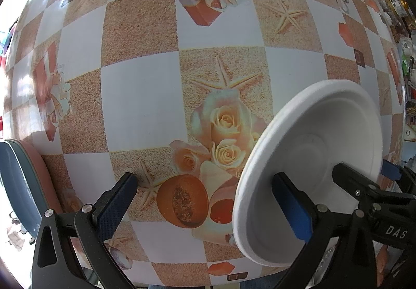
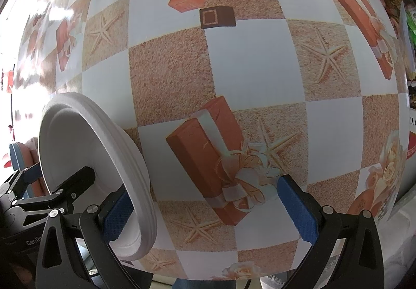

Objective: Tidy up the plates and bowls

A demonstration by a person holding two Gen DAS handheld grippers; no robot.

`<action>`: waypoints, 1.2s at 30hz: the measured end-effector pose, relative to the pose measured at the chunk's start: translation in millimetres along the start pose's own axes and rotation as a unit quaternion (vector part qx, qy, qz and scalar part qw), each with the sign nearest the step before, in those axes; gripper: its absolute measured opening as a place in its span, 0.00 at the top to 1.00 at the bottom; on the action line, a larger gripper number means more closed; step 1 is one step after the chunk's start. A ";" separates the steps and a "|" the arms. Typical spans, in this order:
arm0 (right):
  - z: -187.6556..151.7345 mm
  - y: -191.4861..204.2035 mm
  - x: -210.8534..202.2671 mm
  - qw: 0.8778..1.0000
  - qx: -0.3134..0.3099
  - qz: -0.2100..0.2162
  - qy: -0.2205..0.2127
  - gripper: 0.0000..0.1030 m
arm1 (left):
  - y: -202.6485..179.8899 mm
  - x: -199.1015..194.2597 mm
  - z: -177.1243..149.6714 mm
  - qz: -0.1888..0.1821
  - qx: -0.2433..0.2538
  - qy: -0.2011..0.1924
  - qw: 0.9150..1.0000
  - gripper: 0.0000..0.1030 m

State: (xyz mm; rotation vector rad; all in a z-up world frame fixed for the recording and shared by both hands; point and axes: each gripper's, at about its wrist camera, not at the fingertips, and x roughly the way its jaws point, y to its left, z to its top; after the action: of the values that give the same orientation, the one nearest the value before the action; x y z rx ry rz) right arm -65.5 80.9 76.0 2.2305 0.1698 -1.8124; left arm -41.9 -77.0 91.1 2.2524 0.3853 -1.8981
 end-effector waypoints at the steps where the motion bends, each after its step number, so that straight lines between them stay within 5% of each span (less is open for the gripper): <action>1: 0.7 -0.4 0.1 1.000 0.001 0.000 0.003 0.00 | 0.3 0.0 0.3 -0.001 -0.004 0.003 1.000 0.00; 4: 4.2 -2.8 0.1 1.000 0.015 0.004 0.013 0.00 | -2.9 -3.0 0.7 -0.003 0.001 0.003 1.000 0.07; 7: 2.9 -2.3 -5.0 1.000 0.016 0.009 0.010 0.11 | -12.0 -8.5 -0.4 -0.007 0.017 0.000 1.000 0.20; 13: -2.1 9.4 -13.2 0.999 -0.010 0.030 0.010 0.45 | -29.5 -16.2 -1.1 -0.034 0.043 0.003 0.998 0.56; 15: -2.3 13.9 -13.1 0.998 -0.016 0.056 0.016 0.67 | -33.3 -17.3 -1.5 -0.045 0.050 0.005 0.998 0.63; 16: -2.6 15.8 -11.4 0.997 -0.015 0.065 0.023 0.70 | -34.9 -17.7 -1.8 -0.043 0.052 0.006 0.998 0.63; 26: -6.6 38.0 -12.2 0.998 -0.029 0.053 0.026 0.74 | -25.4 -17.6 -19.2 -0.042 0.057 0.006 0.997 0.64; 36: -13.0 107.9 -2.8 0.993 -0.093 0.054 0.053 0.74 | 40.6 -22.4 -51.9 -0.030 0.008 0.004 1.000 0.64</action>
State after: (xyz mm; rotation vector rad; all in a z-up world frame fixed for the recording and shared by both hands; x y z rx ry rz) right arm -26.5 -18.8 95.0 2.1625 0.2246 -1.5573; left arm 15.7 -102.4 120.8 2.2849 0.4451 -1.9277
